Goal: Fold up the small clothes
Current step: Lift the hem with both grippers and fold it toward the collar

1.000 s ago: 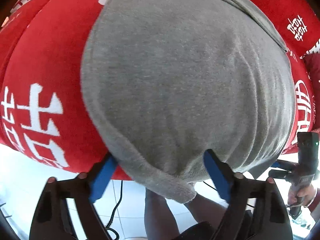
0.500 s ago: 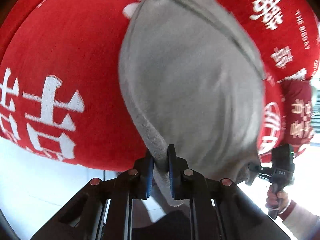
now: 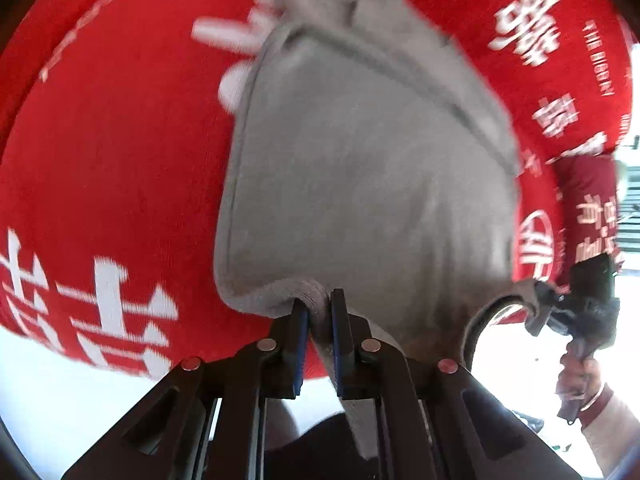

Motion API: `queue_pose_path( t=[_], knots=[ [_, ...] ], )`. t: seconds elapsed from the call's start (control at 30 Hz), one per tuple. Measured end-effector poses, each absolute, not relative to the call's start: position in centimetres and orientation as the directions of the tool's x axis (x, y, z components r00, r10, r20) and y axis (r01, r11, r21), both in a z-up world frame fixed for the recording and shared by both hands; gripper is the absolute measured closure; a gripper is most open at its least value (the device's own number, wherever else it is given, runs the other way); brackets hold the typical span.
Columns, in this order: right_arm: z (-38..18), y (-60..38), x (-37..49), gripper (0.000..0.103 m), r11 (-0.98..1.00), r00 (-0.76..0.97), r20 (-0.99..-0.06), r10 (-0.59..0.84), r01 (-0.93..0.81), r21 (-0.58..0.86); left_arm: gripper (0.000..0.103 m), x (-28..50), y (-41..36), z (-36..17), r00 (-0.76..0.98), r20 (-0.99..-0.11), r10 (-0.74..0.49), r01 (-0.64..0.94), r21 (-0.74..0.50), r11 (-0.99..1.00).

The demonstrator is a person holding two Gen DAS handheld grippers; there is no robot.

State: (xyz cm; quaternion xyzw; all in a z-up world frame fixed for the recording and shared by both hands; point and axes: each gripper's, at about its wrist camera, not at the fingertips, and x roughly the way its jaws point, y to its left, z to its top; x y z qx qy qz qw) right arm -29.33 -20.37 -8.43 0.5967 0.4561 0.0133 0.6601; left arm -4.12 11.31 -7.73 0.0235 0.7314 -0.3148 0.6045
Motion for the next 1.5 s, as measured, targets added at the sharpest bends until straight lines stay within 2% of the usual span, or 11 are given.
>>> queue_pose_path(
  t=[0.33,0.37,0.47,0.53,0.63,0.7,0.77,1.0,1.2,1.33,1.5],
  knots=[
    [-13.2,-19.0,-29.2,0.091,0.291,0.393,-0.599,0.698,0.608,0.738,0.092,-5.9,14.0,-10.7,-0.378,-0.892,-0.248,0.295,-0.37,0.881],
    [-13.3,-18.8,-29.0,0.086,0.297,0.374,-0.601,0.706,0.614,0.731,0.092,-5.9,14.4,-10.8,-0.381,-0.892,-0.243,0.29,-0.365,0.885],
    [-13.7,-18.5,-28.9,0.046,0.319,0.323,-0.612,0.722,0.63,0.708,0.092,-6.5,14.4,-11.4,-0.389,-0.893,-0.226,0.287,-0.351,0.891],
    [-14.1,-18.5,-29.0,0.046,0.31,0.315,-0.606,0.73,0.637,0.706,0.092,-7.2,13.9,-11.8,-0.398,-0.893,-0.211,0.301,-0.345,0.889],
    [-14.8,-18.5,-29.4,0.051,0.272,0.325,-0.604,0.727,0.672,0.689,0.092,-7.7,13.5,-12.4,-0.402,-0.896,-0.19,0.325,-0.333,0.885],
    [-14.9,-18.5,-29.6,0.078,0.231,0.353,-0.601,0.717,0.693,0.683,0.092,-7.9,13.0,-12.1,-0.398,-0.895,-0.204,0.33,-0.347,0.878],
    [-14.3,-18.9,-30.2,0.096,0.211,0.395,-0.609,0.688,0.694,0.689,0.092,-7.7,13.2,-11.5,-0.398,-0.884,-0.245,0.331,-0.388,0.86],
    [-9.8,-20.9,-28.9,0.096,0.147,0.574,-0.54,0.615,0.59,0.794,0.093,-4.7,11.9,-6.9,-0.371,-0.771,-0.518,0.192,-0.61,0.769],
    [-4.7,-25.5,-23.7,0.096,0.202,0.677,-0.484,0.554,0.455,0.867,0.093,2.1,9.5,-3.0,-0.231,-0.711,-0.664,0.135,-0.699,0.702],
    [-2.6,-29.7,-19.8,0.096,0.266,0.705,-0.481,0.521,0.402,0.876,0.092,6.8,7.2,-1.1,-0.129,-0.801,-0.585,0.244,-0.597,0.764],
    [-3.0,-33.4,-17.7,0.096,0.309,0.682,-0.542,0.491,0.445,0.84,0.092,6.3,5.4,-1.0,-0.086,-0.932,-0.351,0.462,-0.349,0.815]
  ],
)
